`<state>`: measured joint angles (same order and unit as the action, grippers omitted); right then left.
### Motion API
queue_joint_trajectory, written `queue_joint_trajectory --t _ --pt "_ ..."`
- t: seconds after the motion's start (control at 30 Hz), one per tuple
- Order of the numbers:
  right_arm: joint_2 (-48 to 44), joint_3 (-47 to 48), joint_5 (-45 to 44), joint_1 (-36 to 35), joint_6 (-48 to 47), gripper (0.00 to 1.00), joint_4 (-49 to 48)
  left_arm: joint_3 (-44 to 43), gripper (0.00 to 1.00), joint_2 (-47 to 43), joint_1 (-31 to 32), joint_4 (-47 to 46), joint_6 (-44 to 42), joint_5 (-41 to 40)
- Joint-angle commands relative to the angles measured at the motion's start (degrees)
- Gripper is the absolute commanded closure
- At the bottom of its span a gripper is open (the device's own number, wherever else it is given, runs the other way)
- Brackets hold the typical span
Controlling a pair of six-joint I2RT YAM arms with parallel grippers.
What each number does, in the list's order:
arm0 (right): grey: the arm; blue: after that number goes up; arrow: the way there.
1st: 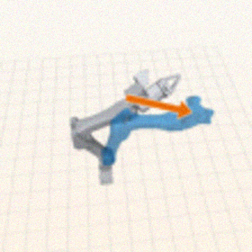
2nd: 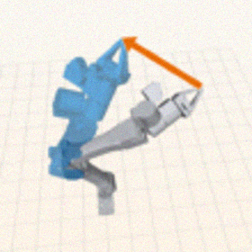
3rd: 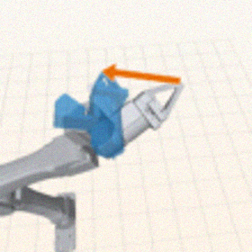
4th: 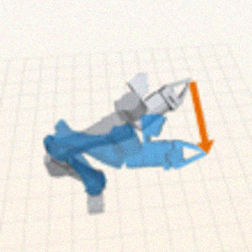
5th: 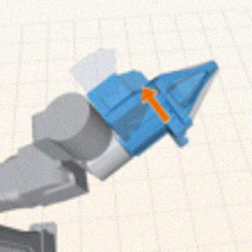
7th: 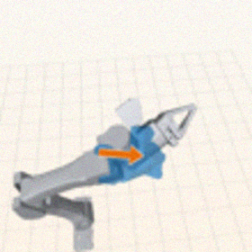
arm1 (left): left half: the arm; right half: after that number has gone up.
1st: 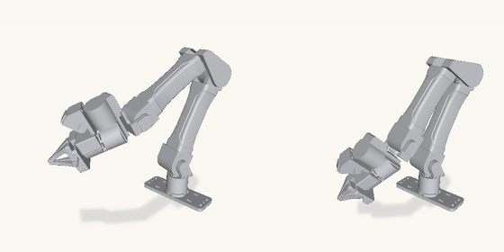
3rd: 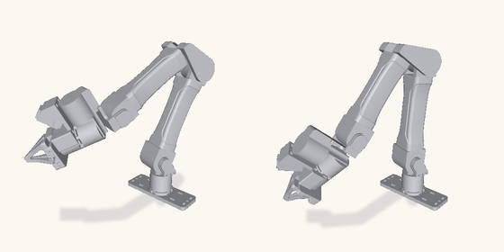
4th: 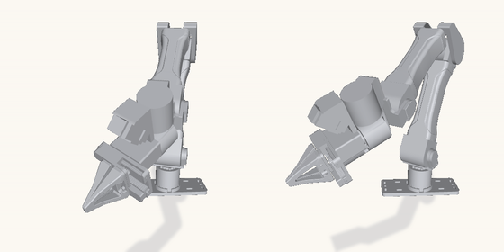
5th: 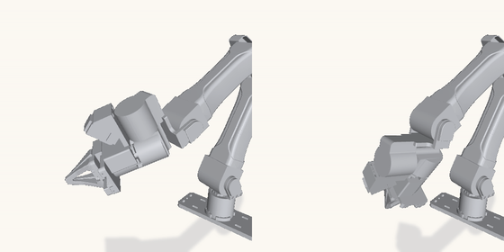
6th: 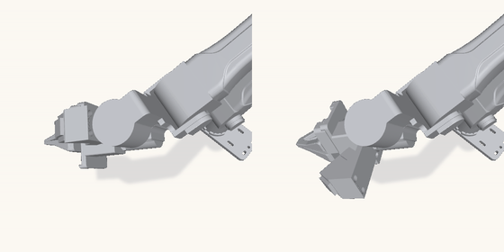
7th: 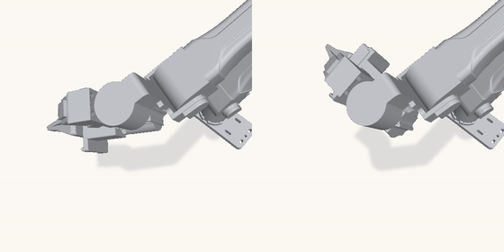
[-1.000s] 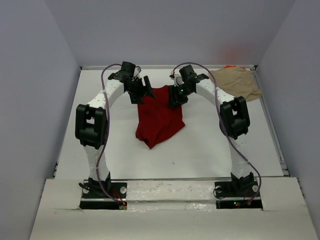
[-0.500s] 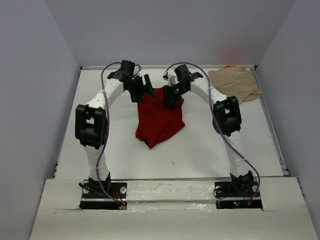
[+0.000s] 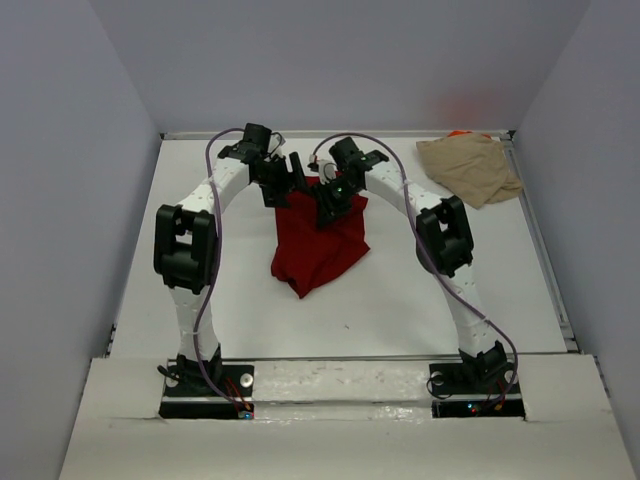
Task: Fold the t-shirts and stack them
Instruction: Fold the tshirt
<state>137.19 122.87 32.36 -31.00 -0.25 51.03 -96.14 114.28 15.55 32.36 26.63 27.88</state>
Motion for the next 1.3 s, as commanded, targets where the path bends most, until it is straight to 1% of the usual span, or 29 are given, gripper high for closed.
queue_joint_trajectory --t 0.0,0.07,0.1,0.13,0.23,0.27,0.33,0.37,0.43,0.47,0.63,0.7,0.77,0.83,0.93,1.0,1.1,1.2,1.27 --pt "-0.8 1.0 -2.9 -0.2 0.1 0.71 0.6 -0.5 0.16 -1.3 -0.3 -1.2 -0.4 2.1" --pt "-0.8 0.8 -3.7 -0.2 1.7 0.81 0.7 -0.5 0.16 -1.3 -0.3 -1.2 -0.5 2.1" --pt "-1.2 0.4 -5.0 -0.2 1.9 0.94 0.3 -0.3 0.16 -1.5 -0.3 -1.2 -0.4 2.0" --pt "-1.5 -0.1 -5.8 -0.2 2.2 1.0 0.0 -0.2 0.16 -1.6 -0.3 -1.2 -0.4 1.9" --pt "-3.6 -3.4 -9.8 -0.2 4.5 1.0 -2.7 0.4 0.16 -2.2 -0.2 -1.4 -0.4 1.8" --pt "-4.2 -4.4 -13.3 -0.7 5.7 1.0 -3.8 0.7 0.16 -2.6 -0.2 -1.2 -0.5 1.7" --pt "-6.7 -7.6 -17.0 -1.2 6.6 1.0 -4.5 1.4 0.16 -3.0 -0.2 -0.5 -0.8 1.2" --pt "-8.1 -9.2 -20.1 -1.3 6.9 1.0 -5.4 1.7 0.16 -3.4 -0.3 -0.5 -0.9 0.8" --pt "-11.0 -12.6 -22.0 -2.6 7.6 1.0 -7.8 3.1 0.16 -4.7 -0.3 -1.2 -0.6 0.5" --pt "-14.2 -15.9 -22.4 -2.6 8.2 1.0 -8.6 4.3 0.16 -5.0 -0.3 -1.4 -0.4 0.6" --pt "-23.1 -22.8 -28.3 -6.3 10.8 1.0 -9.2 7.4 0.16 -4.3 0.0 -2.9 0.7 0.6" --pt "-26.1 -25.0 -28.1 -7.1 11.8 1.0 -8.9 7.0 0.16 -1.6 0.2 -2.7 0.4 1.1" --pt "-26.9 -25.5 -28.8 -7.6 11.9 1.0 -8.4 5.8 0.17 1.1 0.9 -0.8 0.5 0.3" --pt "-27.0 -25.4 -28.8 -7.6 11.7 1.0 -7.7 3.4 0.17 4.5 1.7 0.4 -0.1 1.2" --pt "-27.0 -24.7 -29.3 -8.1 11.8 1.0 -6.4 -1.2 0.18 8.5 4.0 4.0 -0.8 -1.6" --pt "-28.2 -24.8 -29.8 -8.8 12.5 1.0 -6.4 -1.5 0.19 10.1 4.7 3.9 -0.4 0.0" --pt "-30.3 -25.7 -30.6 -9.9 13.3 1.0 -5.7 -0.3 0.21 10.4 4.7 2.4 1.1 3.0" --pt "-32.8 -27.9 -32.0 -11.3 15.2 1.0 -4.4 0.0 0.21 9.3 4.6 1.3 1.3 4.1" --pt "-34.7 -30.7 -34.7 -13.5 17.5 1.0 -4.4 0.0 0.21 8.4 4.6 1.2 1.1 3.9"
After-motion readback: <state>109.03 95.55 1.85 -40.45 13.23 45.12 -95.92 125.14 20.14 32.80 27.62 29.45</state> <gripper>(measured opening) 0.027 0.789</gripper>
